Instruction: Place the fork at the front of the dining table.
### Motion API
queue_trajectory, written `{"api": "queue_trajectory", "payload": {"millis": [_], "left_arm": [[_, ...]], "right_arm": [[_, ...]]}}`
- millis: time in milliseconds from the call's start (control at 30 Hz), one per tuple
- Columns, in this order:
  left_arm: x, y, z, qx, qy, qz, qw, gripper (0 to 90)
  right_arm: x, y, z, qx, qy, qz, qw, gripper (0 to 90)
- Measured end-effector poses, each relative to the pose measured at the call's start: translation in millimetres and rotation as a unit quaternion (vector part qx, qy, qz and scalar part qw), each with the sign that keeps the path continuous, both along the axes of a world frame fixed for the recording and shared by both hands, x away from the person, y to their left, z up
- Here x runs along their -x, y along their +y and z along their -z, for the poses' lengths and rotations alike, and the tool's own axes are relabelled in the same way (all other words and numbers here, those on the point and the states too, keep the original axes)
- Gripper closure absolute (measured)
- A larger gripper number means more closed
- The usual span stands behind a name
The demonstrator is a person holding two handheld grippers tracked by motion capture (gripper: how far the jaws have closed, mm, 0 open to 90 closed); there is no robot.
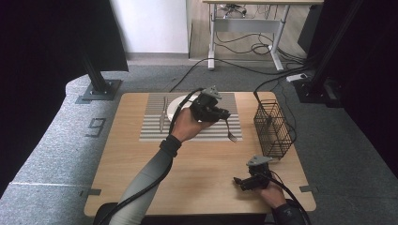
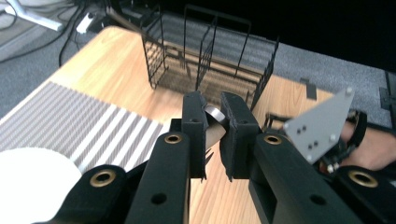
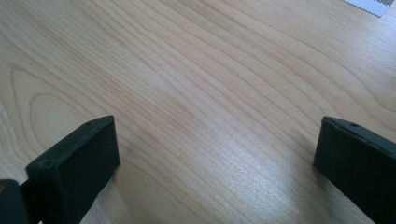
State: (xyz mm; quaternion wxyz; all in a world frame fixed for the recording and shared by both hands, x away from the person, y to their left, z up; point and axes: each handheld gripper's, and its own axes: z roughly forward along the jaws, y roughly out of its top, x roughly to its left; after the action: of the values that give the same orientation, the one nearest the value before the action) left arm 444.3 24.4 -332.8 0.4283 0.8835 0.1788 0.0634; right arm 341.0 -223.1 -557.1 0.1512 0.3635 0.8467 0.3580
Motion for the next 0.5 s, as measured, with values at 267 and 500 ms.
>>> {"api": "queue_trajectory", "payload": {"millis": [267, 500], "left_arm": [[7.9, 20.7, 22.6, -0.007, 0.009, -0.005, 0.9999, 81.1], [15.1, 29.8, 33.7, -0.005, 0.015, -0.003, 0.9999, 82.0]], "right_arm": [[-4.8, 2.4, -3.5, 0.010, -0.004, 0.006, 0.9999, 1.3], [-15.9, 6.7, -21.0, -0.020, -0.005, -0.008, 0.9997, 4.9]]}}
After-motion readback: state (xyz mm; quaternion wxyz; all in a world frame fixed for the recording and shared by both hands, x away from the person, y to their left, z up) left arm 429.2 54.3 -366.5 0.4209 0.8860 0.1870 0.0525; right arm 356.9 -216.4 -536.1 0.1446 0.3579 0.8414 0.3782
